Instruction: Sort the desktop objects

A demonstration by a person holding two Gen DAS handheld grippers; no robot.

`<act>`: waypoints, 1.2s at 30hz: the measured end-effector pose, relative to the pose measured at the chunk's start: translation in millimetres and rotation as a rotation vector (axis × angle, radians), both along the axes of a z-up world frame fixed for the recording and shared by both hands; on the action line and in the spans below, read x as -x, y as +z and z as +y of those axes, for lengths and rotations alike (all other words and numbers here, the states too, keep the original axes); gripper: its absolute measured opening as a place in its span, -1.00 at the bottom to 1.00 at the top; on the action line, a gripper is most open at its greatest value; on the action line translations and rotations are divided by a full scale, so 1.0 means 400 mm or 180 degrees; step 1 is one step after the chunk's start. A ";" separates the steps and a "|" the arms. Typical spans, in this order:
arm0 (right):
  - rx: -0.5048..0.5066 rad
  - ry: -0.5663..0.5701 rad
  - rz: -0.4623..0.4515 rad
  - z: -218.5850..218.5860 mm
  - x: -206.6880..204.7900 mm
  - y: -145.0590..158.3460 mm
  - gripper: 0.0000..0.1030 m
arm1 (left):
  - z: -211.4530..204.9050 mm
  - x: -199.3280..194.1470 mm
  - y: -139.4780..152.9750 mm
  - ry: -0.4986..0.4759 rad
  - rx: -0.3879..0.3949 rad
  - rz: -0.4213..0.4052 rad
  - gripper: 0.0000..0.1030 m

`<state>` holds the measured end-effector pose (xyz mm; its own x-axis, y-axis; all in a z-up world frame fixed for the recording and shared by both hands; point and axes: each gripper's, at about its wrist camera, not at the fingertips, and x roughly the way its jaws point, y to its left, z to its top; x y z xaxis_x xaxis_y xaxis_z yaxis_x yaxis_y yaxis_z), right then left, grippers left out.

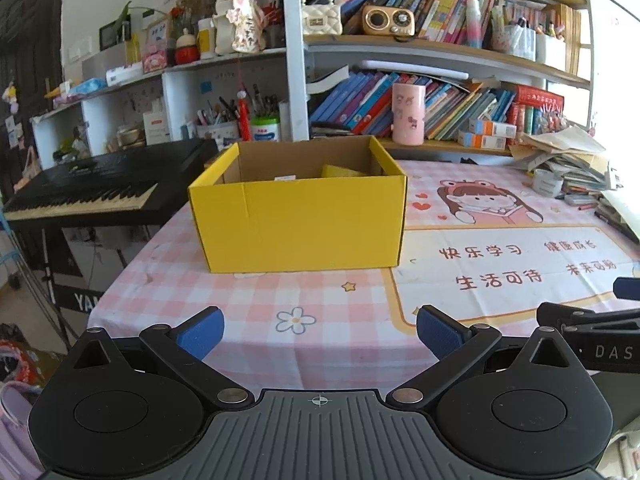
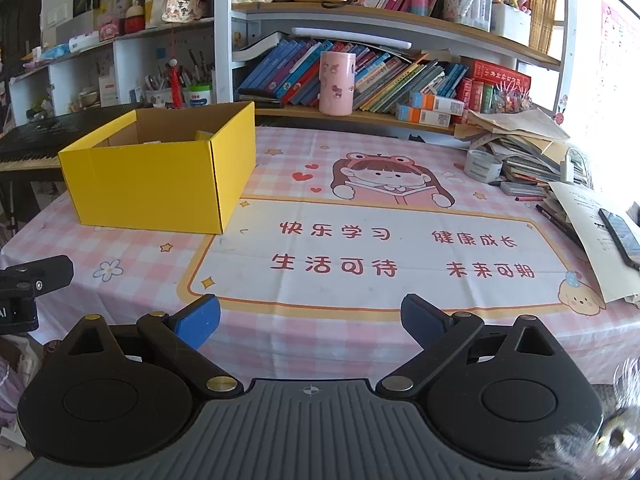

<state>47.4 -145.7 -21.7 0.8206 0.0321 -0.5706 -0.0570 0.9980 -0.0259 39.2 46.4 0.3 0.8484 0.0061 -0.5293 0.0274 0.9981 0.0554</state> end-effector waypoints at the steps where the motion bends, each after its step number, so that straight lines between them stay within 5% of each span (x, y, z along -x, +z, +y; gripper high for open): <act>1: -0.0003 -0.0005 0.0000 -0.001 0.000 0.000 0.89 | -0.001 0.001 0.000 -0.0003 -0.0007 0.0003 1.00; 36: 0.0044 0.0016 0.0073 -0.018 0.009 -0.009 0.93 | -0.009 -0.013 -0.018 -0.0009 0.0012 0.0284 1.00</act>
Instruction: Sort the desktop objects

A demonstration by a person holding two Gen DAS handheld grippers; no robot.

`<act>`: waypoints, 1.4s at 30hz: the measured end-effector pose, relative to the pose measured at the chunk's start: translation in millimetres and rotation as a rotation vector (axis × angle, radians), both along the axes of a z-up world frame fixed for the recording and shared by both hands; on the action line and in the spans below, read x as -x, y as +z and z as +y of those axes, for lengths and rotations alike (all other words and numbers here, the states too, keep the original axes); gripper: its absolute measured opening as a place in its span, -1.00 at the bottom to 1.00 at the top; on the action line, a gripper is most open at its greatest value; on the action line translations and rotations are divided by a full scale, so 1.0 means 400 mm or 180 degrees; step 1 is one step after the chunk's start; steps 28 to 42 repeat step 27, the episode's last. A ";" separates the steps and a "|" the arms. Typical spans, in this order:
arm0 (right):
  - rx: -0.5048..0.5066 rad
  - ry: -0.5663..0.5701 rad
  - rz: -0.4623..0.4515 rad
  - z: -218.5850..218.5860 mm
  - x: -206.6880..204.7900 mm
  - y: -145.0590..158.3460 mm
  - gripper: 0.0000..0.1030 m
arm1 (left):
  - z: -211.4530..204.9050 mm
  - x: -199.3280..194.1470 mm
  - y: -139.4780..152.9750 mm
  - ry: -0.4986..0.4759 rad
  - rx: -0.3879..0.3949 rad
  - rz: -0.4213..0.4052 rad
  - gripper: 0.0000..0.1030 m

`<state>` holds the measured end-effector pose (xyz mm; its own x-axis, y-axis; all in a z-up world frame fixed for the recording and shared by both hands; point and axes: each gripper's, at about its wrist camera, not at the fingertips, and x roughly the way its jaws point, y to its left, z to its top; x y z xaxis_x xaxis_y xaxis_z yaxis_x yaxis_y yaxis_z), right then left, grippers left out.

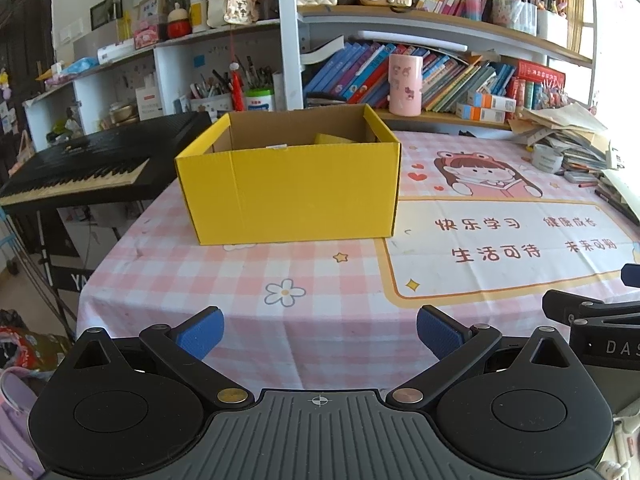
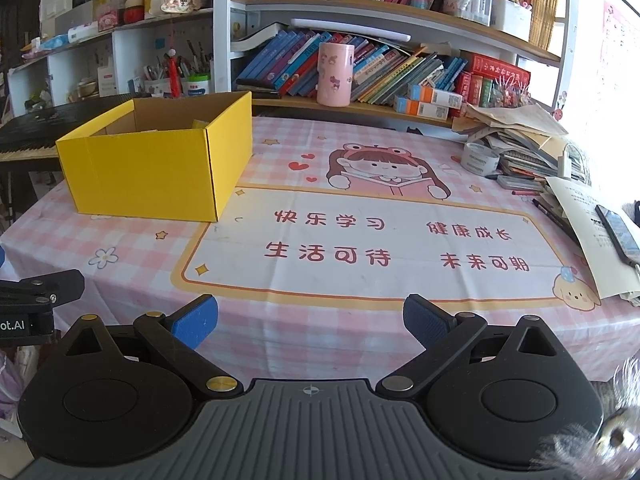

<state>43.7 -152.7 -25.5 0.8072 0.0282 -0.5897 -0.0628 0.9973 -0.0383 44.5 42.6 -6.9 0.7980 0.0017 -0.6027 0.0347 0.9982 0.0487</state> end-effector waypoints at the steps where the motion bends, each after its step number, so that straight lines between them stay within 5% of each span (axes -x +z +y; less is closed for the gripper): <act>1: -0.0001 0.0002 -0.0002 0.000 -0.001 0.000 0.93 | -0.001 0.000 0.000 0.0004 0.0002 -0.0004 1.00; 42: -0.0012 -0.0026 0.0043 0.005 -0.014 -0.008 0.93 | -0.003 -0.014 -0.005 -0.0151 -0.0045 0.0041 1.00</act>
